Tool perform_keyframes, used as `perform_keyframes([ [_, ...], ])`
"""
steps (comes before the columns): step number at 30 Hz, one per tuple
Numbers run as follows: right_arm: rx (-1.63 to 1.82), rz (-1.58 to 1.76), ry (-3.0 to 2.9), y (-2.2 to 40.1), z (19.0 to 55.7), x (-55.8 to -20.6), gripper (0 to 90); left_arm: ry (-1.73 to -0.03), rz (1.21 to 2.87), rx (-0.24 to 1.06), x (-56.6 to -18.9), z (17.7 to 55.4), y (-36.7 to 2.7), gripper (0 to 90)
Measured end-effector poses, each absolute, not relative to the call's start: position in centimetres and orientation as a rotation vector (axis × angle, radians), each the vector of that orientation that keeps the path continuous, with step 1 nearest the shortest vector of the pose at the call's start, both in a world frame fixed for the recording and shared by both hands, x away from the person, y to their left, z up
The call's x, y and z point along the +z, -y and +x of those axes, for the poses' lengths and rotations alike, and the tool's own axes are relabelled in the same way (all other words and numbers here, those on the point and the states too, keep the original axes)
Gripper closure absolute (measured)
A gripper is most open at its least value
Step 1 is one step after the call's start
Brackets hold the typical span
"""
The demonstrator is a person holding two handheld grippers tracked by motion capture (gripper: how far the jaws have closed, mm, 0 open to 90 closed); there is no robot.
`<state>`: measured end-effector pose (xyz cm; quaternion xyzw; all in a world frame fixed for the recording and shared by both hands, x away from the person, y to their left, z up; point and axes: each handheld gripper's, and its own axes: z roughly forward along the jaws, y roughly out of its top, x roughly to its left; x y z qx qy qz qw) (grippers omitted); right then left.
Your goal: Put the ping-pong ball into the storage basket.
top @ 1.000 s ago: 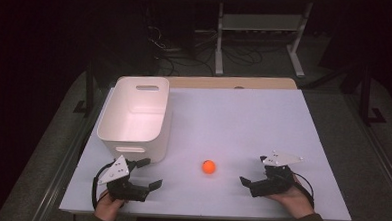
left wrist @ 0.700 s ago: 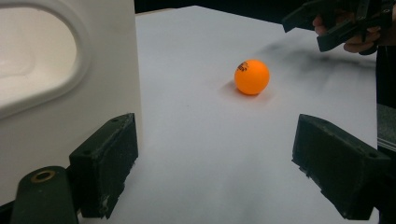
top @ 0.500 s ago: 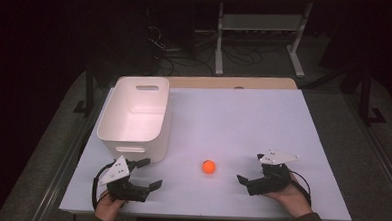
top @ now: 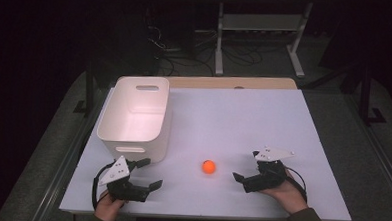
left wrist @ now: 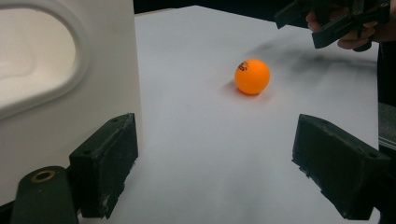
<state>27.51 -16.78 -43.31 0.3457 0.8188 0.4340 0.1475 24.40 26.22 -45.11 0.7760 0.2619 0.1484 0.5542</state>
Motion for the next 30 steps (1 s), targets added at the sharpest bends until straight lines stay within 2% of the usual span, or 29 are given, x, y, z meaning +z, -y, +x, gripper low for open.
perform_keyframes([
  [30, 1.276, 0.973, -2.375, 15.5, 28.5, -42.9, 0.0, -0.618, 1.827, 0.352, -45.1, 24.4, -26.2, 14.1],
])
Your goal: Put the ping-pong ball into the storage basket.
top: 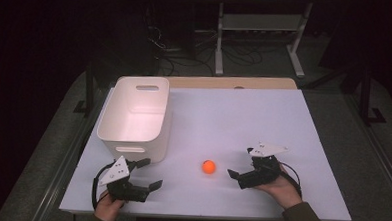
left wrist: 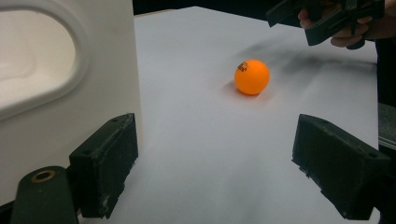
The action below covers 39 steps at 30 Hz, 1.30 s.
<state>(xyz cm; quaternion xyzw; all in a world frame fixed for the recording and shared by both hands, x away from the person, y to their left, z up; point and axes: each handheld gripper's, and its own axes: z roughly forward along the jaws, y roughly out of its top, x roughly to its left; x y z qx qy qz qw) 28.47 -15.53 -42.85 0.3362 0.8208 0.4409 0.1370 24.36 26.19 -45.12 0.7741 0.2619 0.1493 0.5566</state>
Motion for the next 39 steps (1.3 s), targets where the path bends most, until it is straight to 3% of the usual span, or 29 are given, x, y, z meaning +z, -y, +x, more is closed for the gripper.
perform_keyframes([
  [39, 1.296, 0.937, -2.417, 13.6, 29.5, -42.8, 0.0, -0.616, 1.831, 0.354, -45.1, 24.3, -26.1, 14.0],
])
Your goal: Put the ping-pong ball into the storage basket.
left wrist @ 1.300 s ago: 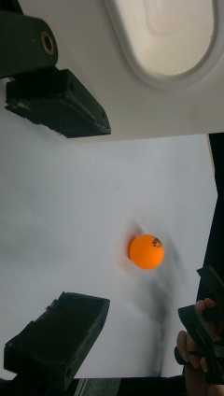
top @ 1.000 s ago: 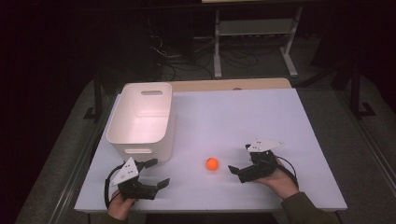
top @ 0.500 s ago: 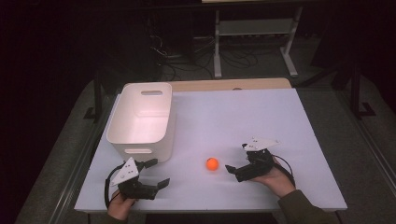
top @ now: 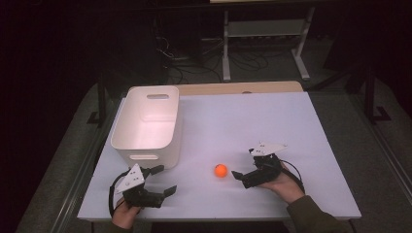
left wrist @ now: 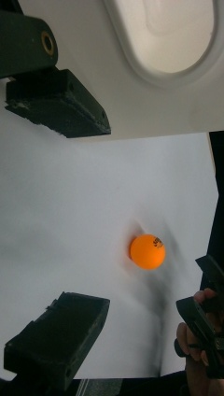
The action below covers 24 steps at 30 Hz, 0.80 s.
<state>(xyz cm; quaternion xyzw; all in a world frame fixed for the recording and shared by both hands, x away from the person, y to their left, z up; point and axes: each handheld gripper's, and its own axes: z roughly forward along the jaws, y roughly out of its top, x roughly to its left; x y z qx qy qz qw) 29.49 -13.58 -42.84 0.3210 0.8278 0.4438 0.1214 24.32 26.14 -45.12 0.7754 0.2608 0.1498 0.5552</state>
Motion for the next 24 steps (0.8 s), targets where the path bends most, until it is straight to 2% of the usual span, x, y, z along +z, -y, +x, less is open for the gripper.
perform_keyframes([
  [24, 1.318, 0.914, -2.43, 12.5, 30.2, -42.4, 0.0, -0.616, 1.832, 0.355, -45.1, 24.3, -26.1, 14.1],
])
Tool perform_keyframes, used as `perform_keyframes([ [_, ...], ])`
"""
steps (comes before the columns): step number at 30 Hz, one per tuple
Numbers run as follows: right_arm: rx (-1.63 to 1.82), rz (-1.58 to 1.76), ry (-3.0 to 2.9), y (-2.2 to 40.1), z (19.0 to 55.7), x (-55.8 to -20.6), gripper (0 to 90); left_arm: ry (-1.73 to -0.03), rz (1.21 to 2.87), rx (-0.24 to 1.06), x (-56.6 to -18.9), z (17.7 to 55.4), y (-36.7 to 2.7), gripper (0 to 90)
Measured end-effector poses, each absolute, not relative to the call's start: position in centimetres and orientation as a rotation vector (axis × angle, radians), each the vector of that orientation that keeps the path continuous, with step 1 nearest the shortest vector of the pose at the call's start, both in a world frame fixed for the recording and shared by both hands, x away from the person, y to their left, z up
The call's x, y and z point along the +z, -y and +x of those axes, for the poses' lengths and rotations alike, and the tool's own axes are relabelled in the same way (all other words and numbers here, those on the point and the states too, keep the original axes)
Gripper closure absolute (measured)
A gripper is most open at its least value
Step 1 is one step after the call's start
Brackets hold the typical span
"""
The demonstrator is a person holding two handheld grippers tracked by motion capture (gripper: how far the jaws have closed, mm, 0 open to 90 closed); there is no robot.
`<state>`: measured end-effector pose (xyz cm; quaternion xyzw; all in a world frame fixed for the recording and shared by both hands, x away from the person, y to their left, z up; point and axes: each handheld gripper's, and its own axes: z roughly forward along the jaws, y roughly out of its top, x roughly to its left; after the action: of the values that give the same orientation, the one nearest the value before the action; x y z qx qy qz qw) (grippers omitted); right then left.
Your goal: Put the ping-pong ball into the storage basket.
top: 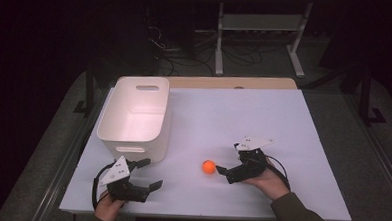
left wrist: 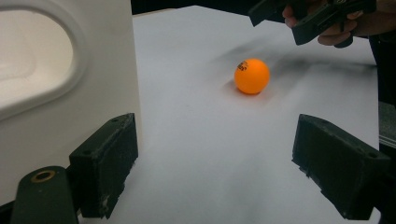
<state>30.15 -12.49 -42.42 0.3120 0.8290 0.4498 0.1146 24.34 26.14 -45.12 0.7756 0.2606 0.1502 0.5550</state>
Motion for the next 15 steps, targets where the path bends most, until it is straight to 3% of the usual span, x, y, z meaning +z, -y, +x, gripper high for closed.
perform_keyframes([
  [15, 1.327, 0.895, -2.439, 11.61, 30.46, -42.28, 0.0, -0.616, 1.832, 0.355, -45.12, 24.32, -26.13, 14.1],
])
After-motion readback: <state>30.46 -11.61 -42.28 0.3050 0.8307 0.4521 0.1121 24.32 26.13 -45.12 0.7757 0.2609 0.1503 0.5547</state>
